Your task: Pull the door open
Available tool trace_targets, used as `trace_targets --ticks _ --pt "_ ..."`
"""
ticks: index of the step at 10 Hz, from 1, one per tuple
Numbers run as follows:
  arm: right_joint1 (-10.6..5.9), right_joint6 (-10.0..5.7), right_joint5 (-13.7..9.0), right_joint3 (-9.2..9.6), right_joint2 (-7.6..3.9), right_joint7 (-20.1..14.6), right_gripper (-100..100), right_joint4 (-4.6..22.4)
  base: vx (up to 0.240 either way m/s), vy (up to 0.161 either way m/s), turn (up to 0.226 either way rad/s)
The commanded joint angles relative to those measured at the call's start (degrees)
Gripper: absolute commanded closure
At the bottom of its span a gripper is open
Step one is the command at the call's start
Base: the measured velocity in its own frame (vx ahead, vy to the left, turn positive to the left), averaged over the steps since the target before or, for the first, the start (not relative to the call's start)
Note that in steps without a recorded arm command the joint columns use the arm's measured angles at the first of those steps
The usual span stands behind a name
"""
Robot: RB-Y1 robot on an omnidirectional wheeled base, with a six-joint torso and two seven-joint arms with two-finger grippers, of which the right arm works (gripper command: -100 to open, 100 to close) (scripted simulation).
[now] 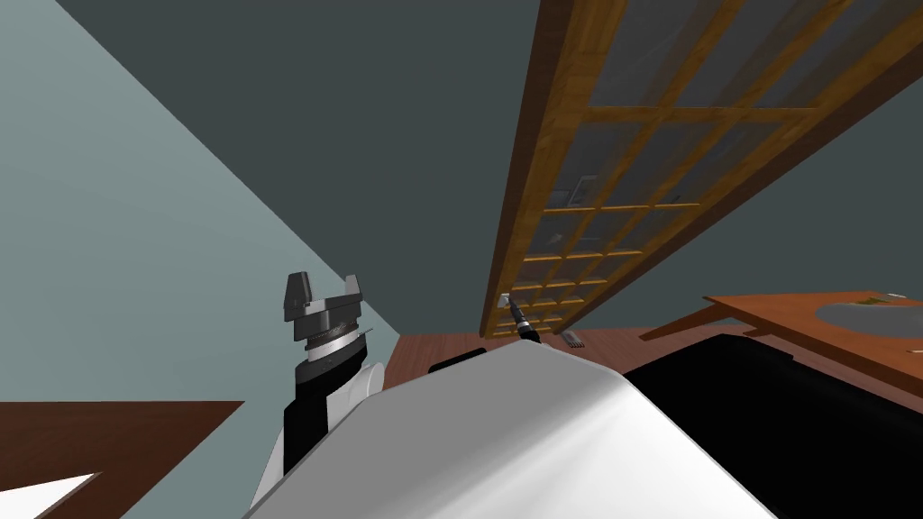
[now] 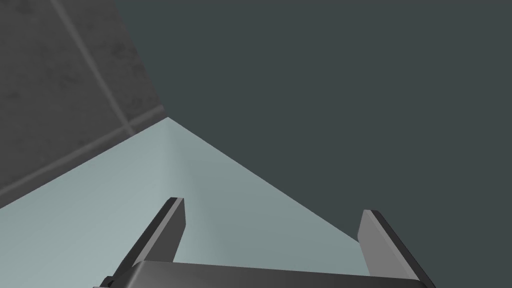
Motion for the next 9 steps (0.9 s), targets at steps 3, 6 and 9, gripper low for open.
trace_targets --ticks 3,6,9 --pt "0.28 0.1 -0.25 0.16 -0.03 -0.31 -100 -0.05 -0.027 -0.006 0.03" --pt "0.54 -0.12 0.45 -0.11 -0.09 2.56 -100 -0.09 0.002 0.018 -0.032" --pt "0.88 -0.4 1.4 -0.48 -0.17 6.29 -100 -0.14 -0.002 0.019 -0.035"
